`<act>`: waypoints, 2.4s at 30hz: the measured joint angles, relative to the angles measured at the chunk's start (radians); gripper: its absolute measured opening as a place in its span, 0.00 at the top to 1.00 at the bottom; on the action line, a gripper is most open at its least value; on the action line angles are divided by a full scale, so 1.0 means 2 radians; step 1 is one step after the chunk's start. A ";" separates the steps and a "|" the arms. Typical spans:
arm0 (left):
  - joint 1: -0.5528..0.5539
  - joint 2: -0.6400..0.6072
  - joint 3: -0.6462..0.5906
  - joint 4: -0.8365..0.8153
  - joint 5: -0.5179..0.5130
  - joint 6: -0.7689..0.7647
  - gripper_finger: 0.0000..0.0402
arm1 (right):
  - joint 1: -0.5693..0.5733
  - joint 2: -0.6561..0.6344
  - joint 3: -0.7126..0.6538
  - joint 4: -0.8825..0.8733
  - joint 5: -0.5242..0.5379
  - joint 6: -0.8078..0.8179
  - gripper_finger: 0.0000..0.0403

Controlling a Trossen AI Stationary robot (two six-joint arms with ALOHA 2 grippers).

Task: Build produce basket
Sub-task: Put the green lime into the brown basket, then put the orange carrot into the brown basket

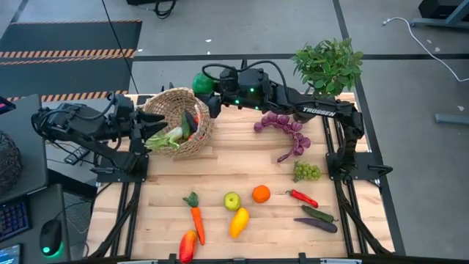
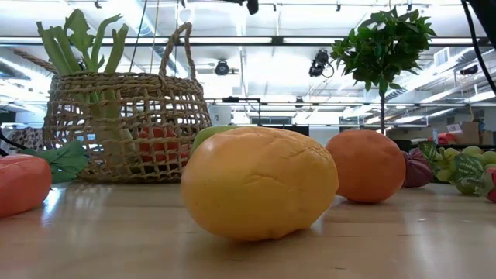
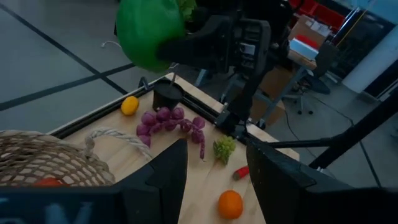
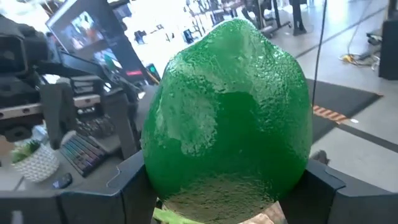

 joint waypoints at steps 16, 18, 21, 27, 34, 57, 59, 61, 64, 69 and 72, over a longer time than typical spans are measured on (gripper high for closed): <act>0.000 0.000 0.000 0.025 0.000 0.014 0.57 | 0.000 0.000 0.000 0.074 -0.036 -0.032 0.32; 0.000 0.000 0.000 0.034 0.000 0.026 0.57 | 0.000 0.000 0.000 0.080 -0.037 -0.032 0.32; 0.000 0.000 0.000 0.046 0.000 0.040 0.57 | 0.000 0.006 0.000 0.085 -0.040 -0.039 0.32; 0.000 0.000 0.000 0.061 0.000 0.060 0.57 | 0.002 0.049 0.017 0.075 -0.061 -0.042 0.32; 0.000 -0.005 0.000 0.071 0.000 0.052 0.57 | -0.001 0.100 0.067 0.077 -0.068 -0.049 0.32; 0.000 -0.003 0.000 0.069 0.000 0.052 0.57 | -0.019 0.139 0.069 0.073 -0.066 -0.028 0.11; 0.000 -0.003 0.000 0.069 0.000 0.052 0.57 | -0.019 0.139 0.069 0.064 -0.068 -0.027 0.08; 0.000 -0.003 0.000 0.069 0.000 0.052 0.57 | -0.019 0.139 0.069 0.063 -0.067 -0.028 0.05; 0.000 -0.003 0.000 0.069 0.000 0.053 0.57 | -0.019 0.139 0.069 0.065 -0.068 -0.028 0.03; 0.000 -0.003 0.000 0.069 0.000 0.053 0.57 | -0.019 0.124 0.069 0.054 -0.058 -0.026 0.03; 0.000 -0.002 0.000 0.066 0.000 0.053 0.57 | -0.018 0.107 0.069 0.050 -0.049 -0.026 0.04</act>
